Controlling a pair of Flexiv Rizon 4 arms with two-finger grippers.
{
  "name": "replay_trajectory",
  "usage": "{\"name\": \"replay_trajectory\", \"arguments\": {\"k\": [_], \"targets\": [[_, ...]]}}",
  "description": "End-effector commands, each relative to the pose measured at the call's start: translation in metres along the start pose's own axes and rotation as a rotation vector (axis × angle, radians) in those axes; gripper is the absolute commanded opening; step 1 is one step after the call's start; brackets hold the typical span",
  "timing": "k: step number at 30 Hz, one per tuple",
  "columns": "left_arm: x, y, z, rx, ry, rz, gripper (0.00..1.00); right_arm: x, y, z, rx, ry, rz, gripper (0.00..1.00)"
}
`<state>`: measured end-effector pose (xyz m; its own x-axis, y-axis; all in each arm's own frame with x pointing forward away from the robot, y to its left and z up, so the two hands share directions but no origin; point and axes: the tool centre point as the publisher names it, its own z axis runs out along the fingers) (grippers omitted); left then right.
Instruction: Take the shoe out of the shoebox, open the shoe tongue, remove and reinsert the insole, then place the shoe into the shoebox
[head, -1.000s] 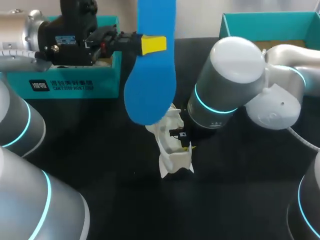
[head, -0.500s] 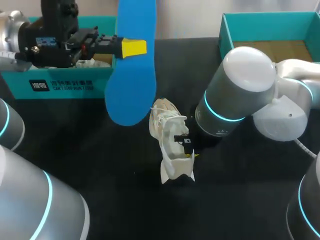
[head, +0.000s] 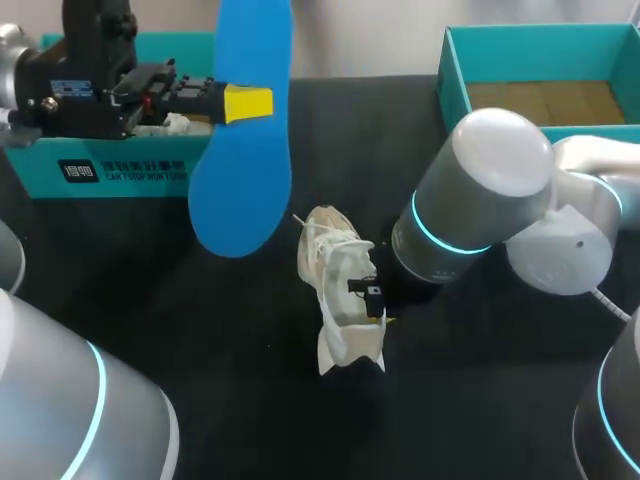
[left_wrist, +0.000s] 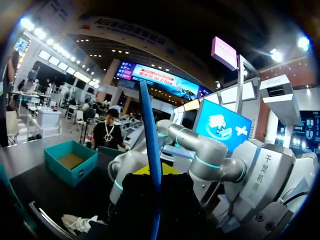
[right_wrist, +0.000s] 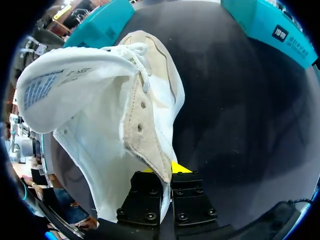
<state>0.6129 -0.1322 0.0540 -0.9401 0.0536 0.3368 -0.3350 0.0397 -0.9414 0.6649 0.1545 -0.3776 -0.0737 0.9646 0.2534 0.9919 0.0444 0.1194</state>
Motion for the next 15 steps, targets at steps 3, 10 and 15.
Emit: {"name": "replay_trajectory", "arguments": {"k": [3,10,15], "targets": [[0.0024,0.0013,-0.0016,-0.001,-0.008,-0.001,0.00,0.0007,0.0010,0.0097,0.002,0.010,0.003,0.00],[0.0024,0.0013,-0.0016,-0.001,-0.008,-0.001,0.00,0.0004,0.0001,0.0158,0.003,0.027,0.009,0.00],[0.0024,0.0013,-0.0016,-0.001,-0.008,-0.001,0.00,0.0004,0.0003,0.0173,0.009,0.028,0.013,0.00]]}}
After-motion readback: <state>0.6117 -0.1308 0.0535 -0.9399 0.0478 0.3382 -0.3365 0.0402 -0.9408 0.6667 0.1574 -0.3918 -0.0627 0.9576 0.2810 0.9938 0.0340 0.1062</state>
